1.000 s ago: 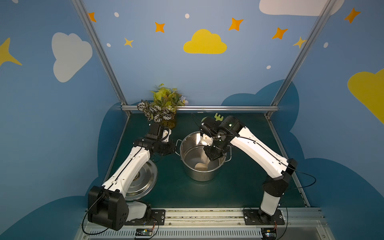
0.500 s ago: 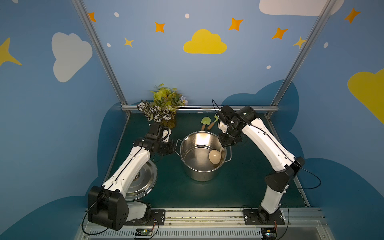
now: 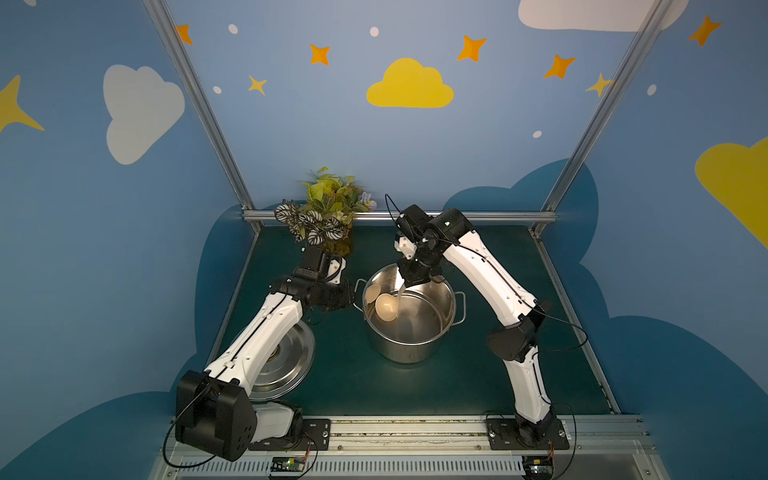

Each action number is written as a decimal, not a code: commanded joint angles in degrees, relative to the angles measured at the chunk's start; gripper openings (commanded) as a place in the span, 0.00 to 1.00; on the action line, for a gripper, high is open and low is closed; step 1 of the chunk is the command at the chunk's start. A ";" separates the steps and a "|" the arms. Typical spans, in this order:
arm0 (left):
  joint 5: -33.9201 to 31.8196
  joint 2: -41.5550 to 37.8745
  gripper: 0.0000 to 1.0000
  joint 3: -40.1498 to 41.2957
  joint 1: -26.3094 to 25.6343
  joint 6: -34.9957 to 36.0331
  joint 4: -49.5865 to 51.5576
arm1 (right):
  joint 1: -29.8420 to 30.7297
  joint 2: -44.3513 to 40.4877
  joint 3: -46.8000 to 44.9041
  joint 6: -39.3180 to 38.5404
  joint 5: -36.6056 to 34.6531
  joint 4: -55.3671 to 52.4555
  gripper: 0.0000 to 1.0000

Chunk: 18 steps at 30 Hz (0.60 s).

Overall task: Stir the soup with a spoon
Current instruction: Stir the soup in the pan with a stick.

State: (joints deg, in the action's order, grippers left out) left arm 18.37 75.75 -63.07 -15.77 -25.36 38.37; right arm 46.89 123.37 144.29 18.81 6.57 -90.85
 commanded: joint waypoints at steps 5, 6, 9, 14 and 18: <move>1.13 1.27 0.03 1.70 -1.02 0.98 3.03 | 4.98 -7.57 -8.65 0.35 1.95 1.15 0.00; 1.14 1.29 0.03 1.67 -1.02 1.05 3.02 | 5.45 -9.43 -11.15 0.58 1.71 1.74 0.00; 0.98 1.23 0.03 1.72 -0.93 1.25 3.03 | 6.24 -15.32 -20.30 1.80 0.56 3.91 0.00; 0.99 1.15 0.03 1.90 -0.91 1.35 2.94 | 5.36 -24.99 -33.09 4.27 -4.28 5.33 0.00; 1.12 1.09 0.03 1.82 -0.67 1.42 2.94 | 1.73 -28.98 -38.01 5.20 -6.84 4.86 0.00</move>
State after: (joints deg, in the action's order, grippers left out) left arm 18.20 75.79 -63.07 -15.84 -25.30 38.17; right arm 51.00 96.47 108.25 22.31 3.22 -86.78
